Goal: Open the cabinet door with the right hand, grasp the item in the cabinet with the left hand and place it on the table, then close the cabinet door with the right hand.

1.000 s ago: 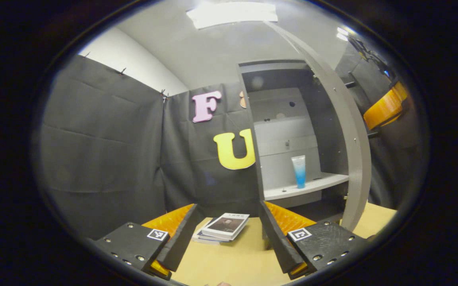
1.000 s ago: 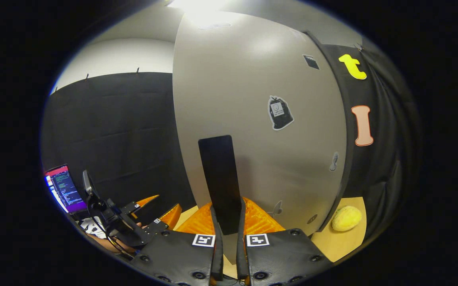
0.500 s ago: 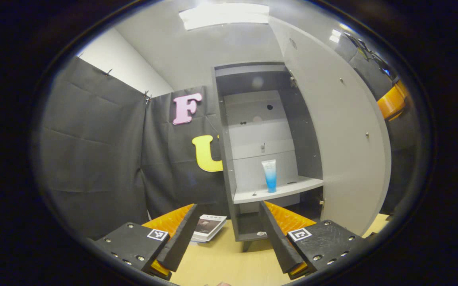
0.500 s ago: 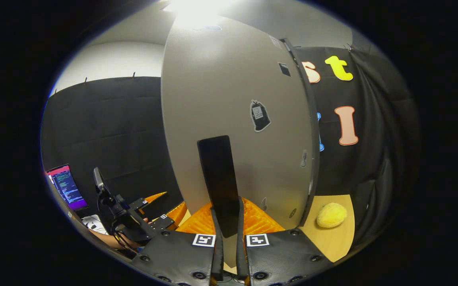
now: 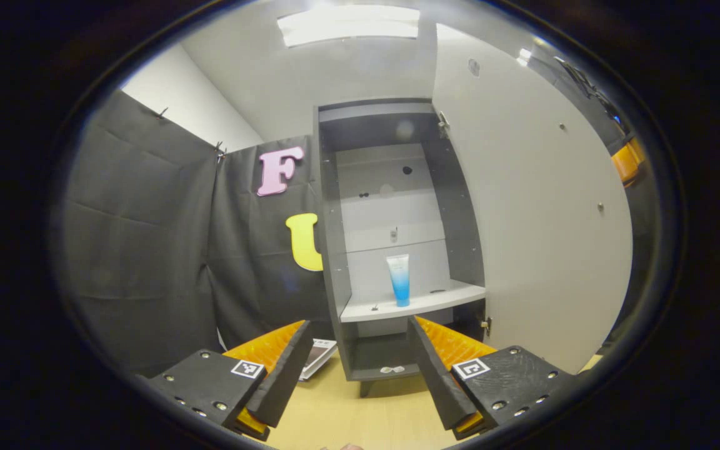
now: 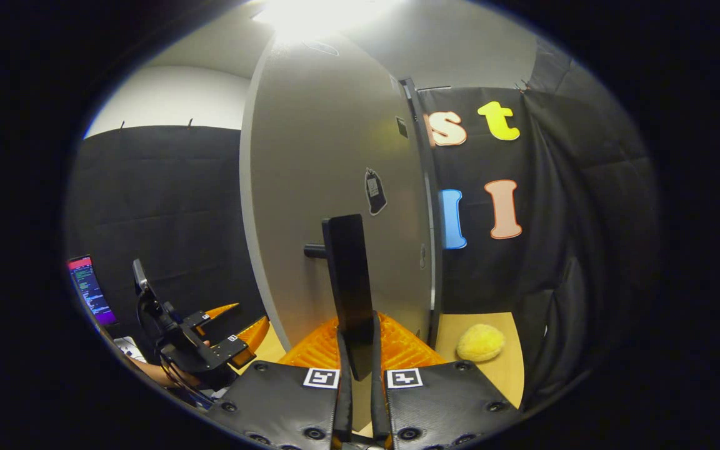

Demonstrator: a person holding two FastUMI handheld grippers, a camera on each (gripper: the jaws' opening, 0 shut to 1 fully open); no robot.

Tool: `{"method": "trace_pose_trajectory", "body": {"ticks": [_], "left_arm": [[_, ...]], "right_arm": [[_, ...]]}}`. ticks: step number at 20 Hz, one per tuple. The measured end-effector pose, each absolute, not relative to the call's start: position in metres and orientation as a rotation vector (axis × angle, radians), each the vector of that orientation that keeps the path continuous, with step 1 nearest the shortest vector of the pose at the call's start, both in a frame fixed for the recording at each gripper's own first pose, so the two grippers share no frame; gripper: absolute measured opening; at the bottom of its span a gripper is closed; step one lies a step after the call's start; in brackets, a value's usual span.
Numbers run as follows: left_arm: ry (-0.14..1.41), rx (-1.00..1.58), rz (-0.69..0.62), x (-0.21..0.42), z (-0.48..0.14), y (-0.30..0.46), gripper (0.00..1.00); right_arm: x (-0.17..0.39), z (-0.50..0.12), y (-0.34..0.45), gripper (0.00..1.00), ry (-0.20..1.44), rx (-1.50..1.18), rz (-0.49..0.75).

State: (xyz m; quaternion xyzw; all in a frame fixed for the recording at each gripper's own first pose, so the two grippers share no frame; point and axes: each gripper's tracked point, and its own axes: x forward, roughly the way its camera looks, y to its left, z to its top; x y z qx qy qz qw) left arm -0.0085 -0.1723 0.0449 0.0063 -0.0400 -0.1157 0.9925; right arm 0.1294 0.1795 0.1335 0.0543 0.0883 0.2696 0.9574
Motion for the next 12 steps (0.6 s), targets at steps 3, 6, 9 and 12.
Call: {"method": "trace_pose_trajectory", "body": {"ticks": [3,6,9,12], "left_arm": [[-0.080,0.015,-0.231,-0.010,0.046,-0.178,0.92],[-0.082,0.018,-0.229,-0.013,0.048,-0.184,0.94],[-0.094,0.020,-0.224,-0.017,0.057,-0.193,0.94],[-0.101,0.020,-0.216,-0.020,0.071,-0.203,0.92]], "right_arm": [[0.133,0.131,0.167,0.13,0.152,0.096,0.485],[0.141,0.129,0.146,0.13,0.127,0.085,0.389],[0.137,0.133,0.143,0.12,0.106,0.148,0.407],[0.119,0.133,0.137,0.20,0.097,0.165,0.436]]}}
